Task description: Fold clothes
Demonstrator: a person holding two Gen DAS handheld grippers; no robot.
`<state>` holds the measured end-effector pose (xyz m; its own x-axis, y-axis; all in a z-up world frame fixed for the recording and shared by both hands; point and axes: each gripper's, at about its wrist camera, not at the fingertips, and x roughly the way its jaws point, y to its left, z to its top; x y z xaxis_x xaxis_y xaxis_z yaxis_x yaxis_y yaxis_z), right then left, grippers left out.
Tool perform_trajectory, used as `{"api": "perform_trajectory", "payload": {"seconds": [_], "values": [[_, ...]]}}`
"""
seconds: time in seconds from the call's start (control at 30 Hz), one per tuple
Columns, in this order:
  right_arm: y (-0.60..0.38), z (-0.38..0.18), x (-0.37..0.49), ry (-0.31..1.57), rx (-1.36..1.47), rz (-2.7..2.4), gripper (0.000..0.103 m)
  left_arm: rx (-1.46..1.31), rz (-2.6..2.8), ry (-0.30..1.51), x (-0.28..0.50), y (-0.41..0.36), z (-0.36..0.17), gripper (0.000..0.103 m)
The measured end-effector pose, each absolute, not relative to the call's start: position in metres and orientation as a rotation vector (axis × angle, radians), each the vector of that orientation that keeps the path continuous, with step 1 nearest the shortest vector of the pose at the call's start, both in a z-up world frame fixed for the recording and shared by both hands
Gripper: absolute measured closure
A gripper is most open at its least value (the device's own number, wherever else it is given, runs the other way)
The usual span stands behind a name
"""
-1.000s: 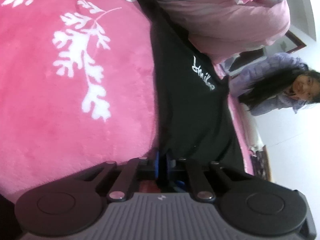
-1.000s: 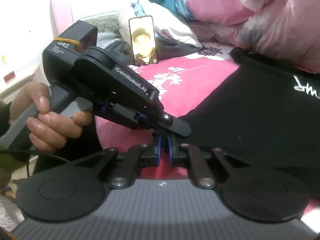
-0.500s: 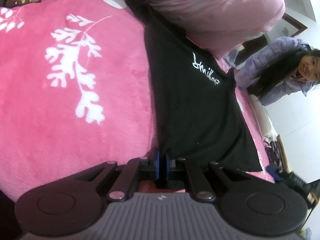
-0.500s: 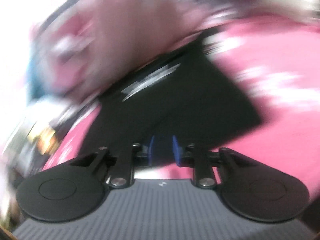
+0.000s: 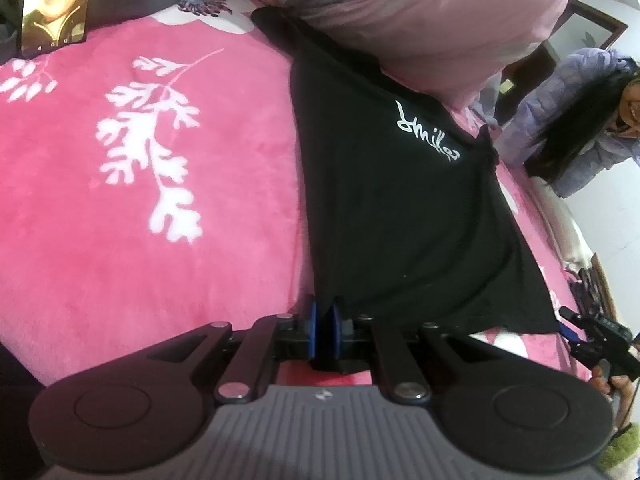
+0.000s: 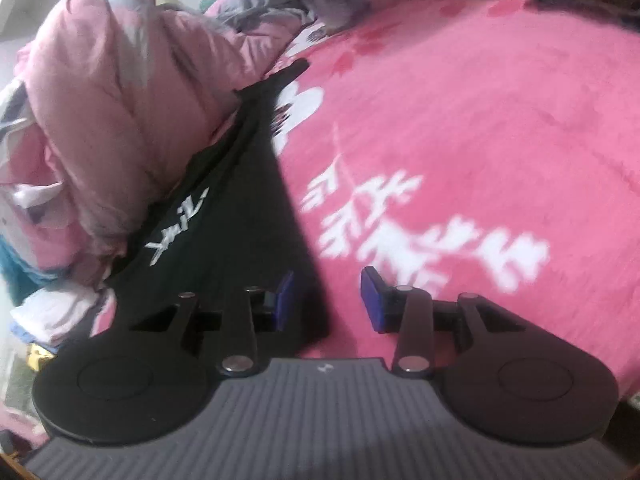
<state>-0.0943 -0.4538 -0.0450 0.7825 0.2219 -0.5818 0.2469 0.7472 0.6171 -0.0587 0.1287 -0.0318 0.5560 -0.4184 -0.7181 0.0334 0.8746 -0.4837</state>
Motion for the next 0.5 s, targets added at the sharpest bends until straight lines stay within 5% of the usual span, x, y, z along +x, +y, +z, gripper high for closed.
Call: {"api": "perform_trajectory", "payload": {"seconds": [0.1, 0.23, 0.5], "values": [[-0.444, -0.045, -0.091, 0.716, 0.734, 0.02, 0.075, -0.437, -0.27, 0.952, -0.058, 0.127, -0.031, 0.093], [-0.433, -0.044, -0.092, 0.734, 0.691, 0.024, 0.099, -0.441, -0.247, 0.944, -0.059, 0.124, -0.032, 0.095], [-0.45, -0.014, -0.132, 0.614, 0.797, 0.004, 0.101, -0.482, -0.242, 0.933, -0.064, 0.129, -0.026, 0.098]]}}
